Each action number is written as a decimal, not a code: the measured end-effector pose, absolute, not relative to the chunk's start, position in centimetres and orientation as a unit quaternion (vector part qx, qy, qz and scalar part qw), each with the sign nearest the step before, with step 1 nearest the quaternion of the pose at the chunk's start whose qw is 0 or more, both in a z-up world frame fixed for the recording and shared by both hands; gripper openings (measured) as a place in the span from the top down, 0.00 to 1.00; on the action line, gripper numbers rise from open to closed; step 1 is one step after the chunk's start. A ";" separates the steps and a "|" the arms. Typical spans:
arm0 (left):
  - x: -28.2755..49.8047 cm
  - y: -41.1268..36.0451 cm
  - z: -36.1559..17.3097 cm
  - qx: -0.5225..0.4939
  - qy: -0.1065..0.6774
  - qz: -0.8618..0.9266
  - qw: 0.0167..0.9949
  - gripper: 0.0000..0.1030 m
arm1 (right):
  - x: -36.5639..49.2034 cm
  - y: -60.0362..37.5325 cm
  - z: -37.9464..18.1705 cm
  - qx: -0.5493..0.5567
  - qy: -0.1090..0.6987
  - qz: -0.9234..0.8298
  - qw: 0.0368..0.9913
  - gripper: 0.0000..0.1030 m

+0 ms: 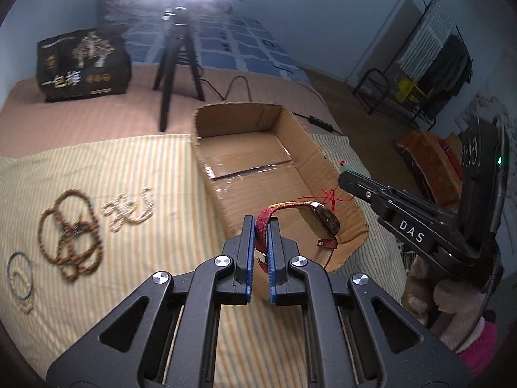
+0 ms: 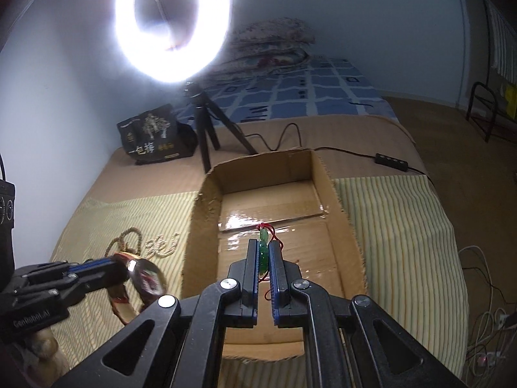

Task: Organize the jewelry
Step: 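Carry the watch and pendant with both tools over the cardboard box, then lower both tools into the box and open them to drop the items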

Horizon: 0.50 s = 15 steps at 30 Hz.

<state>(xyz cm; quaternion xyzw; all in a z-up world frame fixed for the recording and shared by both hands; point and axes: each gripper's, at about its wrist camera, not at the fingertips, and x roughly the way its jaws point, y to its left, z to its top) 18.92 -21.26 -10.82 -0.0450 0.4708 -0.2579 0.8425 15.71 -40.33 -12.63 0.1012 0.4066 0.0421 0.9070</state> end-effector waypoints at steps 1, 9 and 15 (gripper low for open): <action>19.2 -22.0 -11.2 -0.039 0.473 -0.259 0.841 0.95 | 16.0 -40.6 -12.8 0.104 0.409 0.039 0.906 0.97; 20.2 -25.3 -14.2 -0.015 0.499 -0.260 0.826 0.95 | 18.1 -42.6 -14.9 0.145 0.428 0.026 0.892 0.97; 20.3 -26.6 -15.4 -0.004 0.509 -0.260 0.821 0.95 | 18.8 -43.2 -16.2 0.150 0.442 0.015 0.884 0.97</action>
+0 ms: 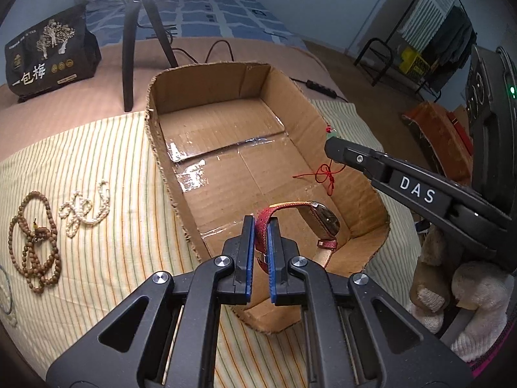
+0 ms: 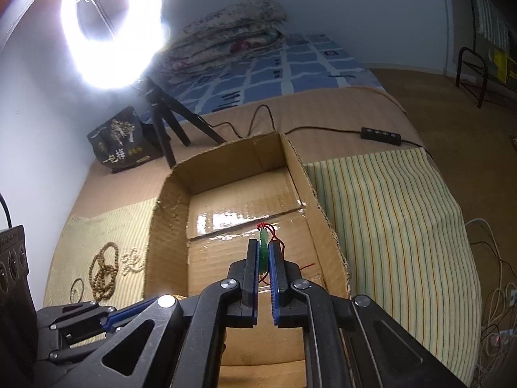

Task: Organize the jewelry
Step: 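Lower both tools into the box and open them to drop the items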

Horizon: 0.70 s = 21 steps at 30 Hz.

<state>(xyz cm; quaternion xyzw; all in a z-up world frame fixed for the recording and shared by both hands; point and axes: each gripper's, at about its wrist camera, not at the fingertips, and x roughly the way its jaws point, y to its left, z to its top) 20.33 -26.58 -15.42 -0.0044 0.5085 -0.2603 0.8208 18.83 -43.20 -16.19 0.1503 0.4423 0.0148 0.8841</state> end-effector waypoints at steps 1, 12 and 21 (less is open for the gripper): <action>20.3 -26.7 -15.6 -0.003 0.509 -0.260 0.820 0.95 | 18.9 -43.3 -16.4 0.152 0.444 0.014 0.883 0.97; 20.5 -27.8 -16.8 0.012 0.517 -0.259 0.815 0.95 | 19.2 -43.4 -17.4 0.154 0.456 0.015 0.876 0.97; 20.6 -27.8 -16.7 0.018 0.515 -0.264 0.815 0.89 | 18.9 -43.4 -16.9 0.151 0.452 0.007 0.879 0.73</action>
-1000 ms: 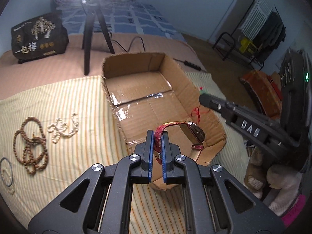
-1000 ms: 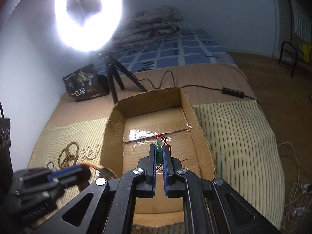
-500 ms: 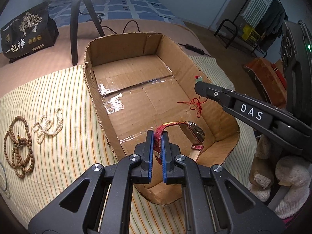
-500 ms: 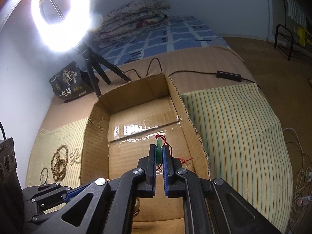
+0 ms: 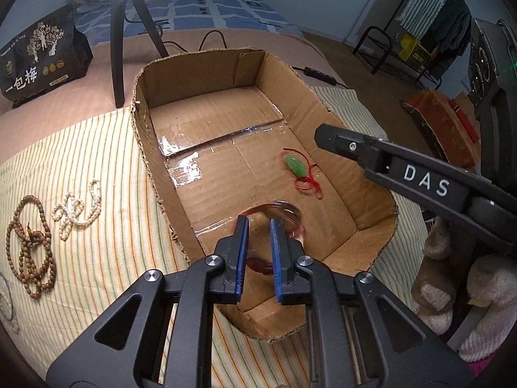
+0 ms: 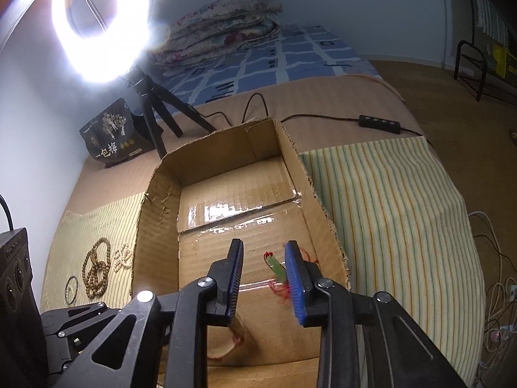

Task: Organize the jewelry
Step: 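Lower both tools into the box and open them to drop the items, then withdraw both tools from the box toward the bedspread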

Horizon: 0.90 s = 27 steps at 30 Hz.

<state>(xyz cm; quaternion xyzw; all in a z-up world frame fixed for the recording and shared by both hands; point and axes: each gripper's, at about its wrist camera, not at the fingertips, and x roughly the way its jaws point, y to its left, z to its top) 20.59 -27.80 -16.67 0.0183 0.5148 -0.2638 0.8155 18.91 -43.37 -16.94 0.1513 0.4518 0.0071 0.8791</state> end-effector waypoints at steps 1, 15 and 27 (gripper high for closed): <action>20.5 -27.7 -16.5 0.019 0.513 -0.265 0.816 0.87 | 18.8 -43.4 -16.8 0.152 0.449 0.005 0.880 0.73; 18.9 -23.6 -13.0 0.025 0.479 -0.261 0.838 0.68 | 17.5 -42.0 -13.6 0.133 0.419 0.000 0.898 0.45; 17.2 -13.3 -10.2 -0.007 0.416 -0.222 0.882 0.42 | 16.0 -37.5 -11.2 0.090 0.388 0.020 0.917 0.21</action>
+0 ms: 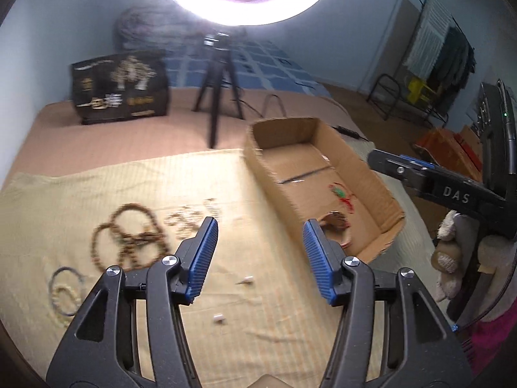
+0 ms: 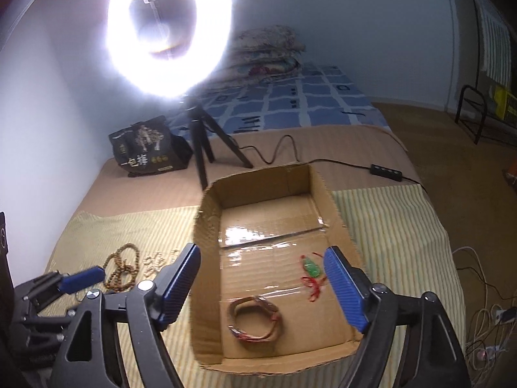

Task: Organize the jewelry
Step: 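Withdraw both tools from the box toward the bedspread, then grasp the blue bangle with the left tool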

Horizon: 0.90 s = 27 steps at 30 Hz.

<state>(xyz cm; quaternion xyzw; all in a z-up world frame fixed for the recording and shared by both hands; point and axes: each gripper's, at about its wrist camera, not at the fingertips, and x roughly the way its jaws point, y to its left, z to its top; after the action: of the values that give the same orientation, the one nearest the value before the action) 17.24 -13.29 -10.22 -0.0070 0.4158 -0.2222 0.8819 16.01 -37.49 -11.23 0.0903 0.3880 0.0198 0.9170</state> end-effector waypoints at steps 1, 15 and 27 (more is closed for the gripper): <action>17.1 -12.3 -10.2 -0.009 0.414 -0.215 0.885 0.40 | 16.0 -36.9 -11.1 0.088 0.386 0.024 0.918 0.21; 17.5 0.4 -13.7 -0.028 0.482 -0.108 0.869 0.32 | 16.8 -29.8 -11.5 0.068 0.372 0.071 0.923 0.02; 18.8 7.9 -18.6 -0.082 0.552 -0.077 0.826 0.26 | 18.8 -24.8 -13.7 0.085 0.402 0.122 0.904 0.00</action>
<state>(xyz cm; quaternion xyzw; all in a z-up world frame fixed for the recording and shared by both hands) 18.84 7.94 -18.56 -0.0815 0.5516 -0.0773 0.8265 18.81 -24.77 -13.74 0.0849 0.4017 0.1219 0.9036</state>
